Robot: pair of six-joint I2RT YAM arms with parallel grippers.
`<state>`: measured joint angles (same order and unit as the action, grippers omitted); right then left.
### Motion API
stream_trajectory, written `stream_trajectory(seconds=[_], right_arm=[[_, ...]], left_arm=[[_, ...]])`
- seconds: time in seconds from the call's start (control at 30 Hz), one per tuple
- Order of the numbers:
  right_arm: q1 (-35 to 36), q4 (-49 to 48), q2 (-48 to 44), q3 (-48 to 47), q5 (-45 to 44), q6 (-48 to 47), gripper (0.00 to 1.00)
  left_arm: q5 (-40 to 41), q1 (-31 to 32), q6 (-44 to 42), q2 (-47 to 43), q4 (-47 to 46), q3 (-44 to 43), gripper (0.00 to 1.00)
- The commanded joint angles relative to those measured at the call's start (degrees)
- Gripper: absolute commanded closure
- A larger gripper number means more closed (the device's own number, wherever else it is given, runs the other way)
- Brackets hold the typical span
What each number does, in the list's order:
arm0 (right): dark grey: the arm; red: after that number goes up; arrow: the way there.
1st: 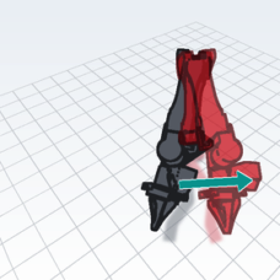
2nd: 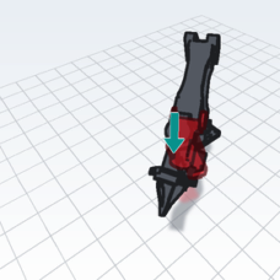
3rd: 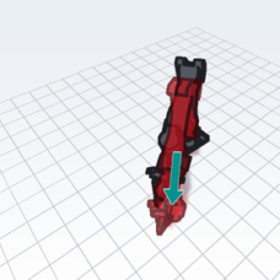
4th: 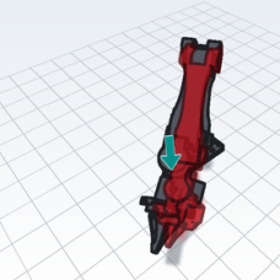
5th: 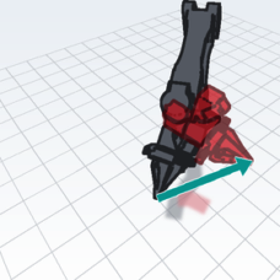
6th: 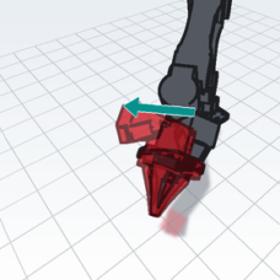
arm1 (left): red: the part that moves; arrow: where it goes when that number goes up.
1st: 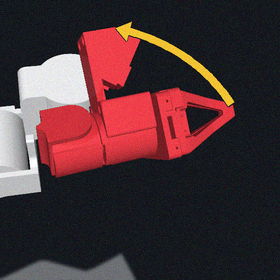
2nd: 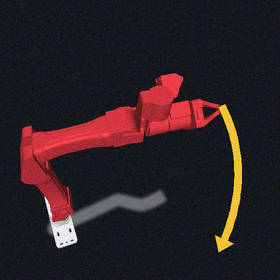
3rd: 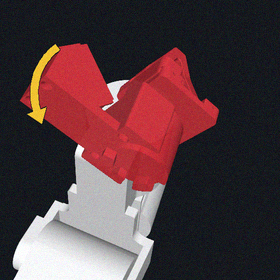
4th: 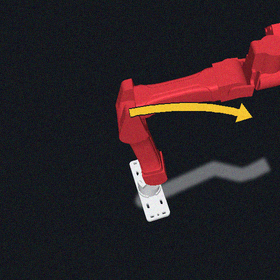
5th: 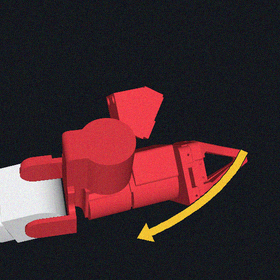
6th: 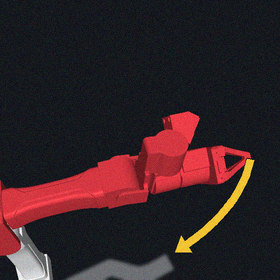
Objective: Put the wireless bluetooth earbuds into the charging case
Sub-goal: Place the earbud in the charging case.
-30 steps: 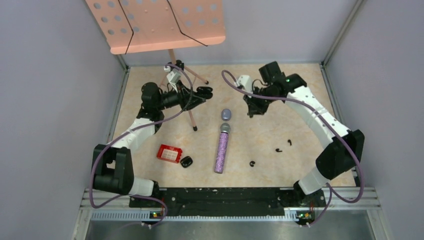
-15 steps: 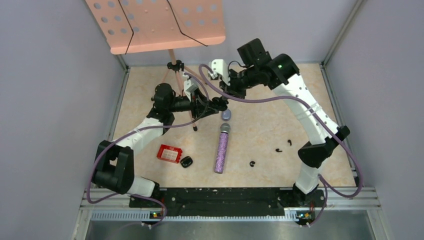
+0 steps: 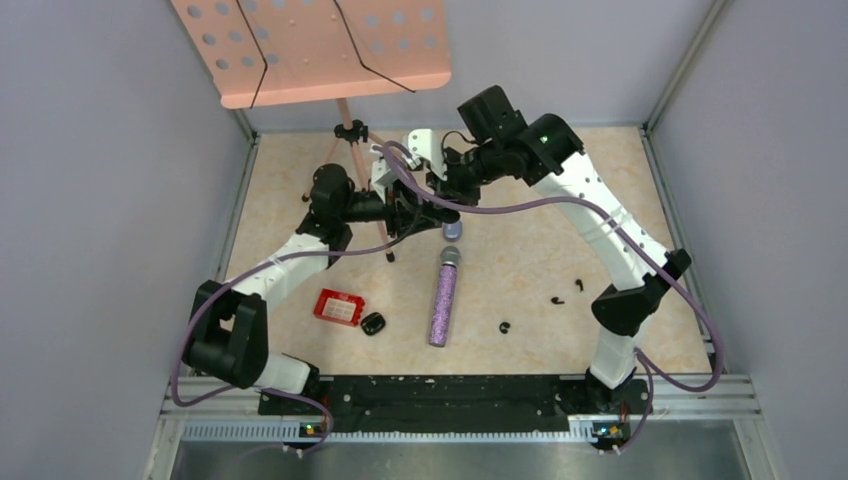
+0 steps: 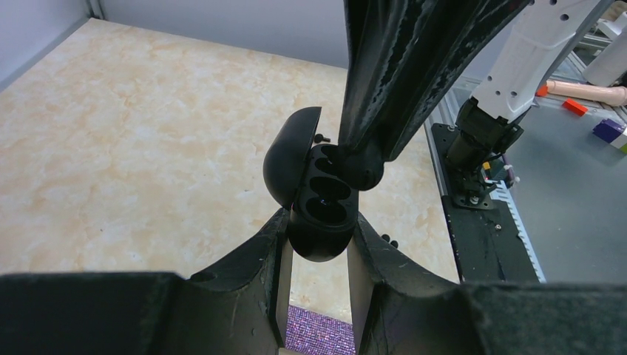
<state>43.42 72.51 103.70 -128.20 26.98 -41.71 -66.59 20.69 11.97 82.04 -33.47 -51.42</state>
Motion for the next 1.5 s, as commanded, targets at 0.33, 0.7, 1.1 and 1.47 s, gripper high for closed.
stream_trajectory(seconds=[0.33,0.7,1.1,1.47], right_arm=[[1.84,-3.44,-1.27,4.03,-3.05,-0.88,1.00],[2.13,-4.21,-2.09,5.30,-0.43,-3.48,1.00],[1.49,-5.35,-6.81,4.56,0.42,-0.15,0.62],[-5.63,-9.53,-18.84,14.65,0.52,6.21,0.51]], left_arm=[[-1.21,0.34,1.89,-0.35,-4.76,-3.07,1.00],[-1.40,0.36,2.30,0.12,-4.41,-3.64,1.00],[0.23,0.26,1.69,0.61,-3.53,-3.07,1.00],[1.45,0.14,2.68,1.26,-3.26,-3.61,1.00]])
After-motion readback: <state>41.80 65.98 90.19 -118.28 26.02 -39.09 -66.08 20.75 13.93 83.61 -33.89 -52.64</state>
